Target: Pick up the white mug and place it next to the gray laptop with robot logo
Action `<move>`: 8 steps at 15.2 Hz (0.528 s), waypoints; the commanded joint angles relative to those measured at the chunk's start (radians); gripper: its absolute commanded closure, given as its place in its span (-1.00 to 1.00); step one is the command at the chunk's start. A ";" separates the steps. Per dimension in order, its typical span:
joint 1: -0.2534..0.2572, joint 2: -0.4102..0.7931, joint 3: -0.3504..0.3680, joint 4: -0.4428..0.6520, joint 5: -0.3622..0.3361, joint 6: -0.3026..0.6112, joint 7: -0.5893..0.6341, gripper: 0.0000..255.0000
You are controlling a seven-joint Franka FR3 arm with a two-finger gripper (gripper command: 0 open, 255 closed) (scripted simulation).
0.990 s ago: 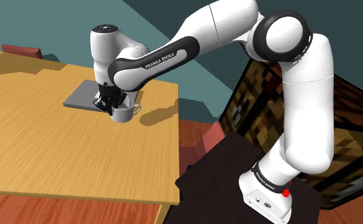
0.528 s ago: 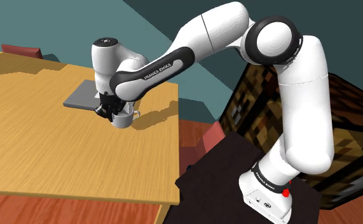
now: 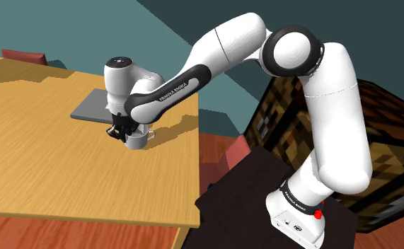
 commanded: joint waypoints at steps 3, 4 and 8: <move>0.010 0.034 -0.016 0.005 -0.017 0.030 0.011 1.00; 0.010 0.034 -0.016 0.005 -0.017 0.030 0.011 1.00; 0.010 0.034 -0.016 0.005 -0.017 0.030 0.011 1.00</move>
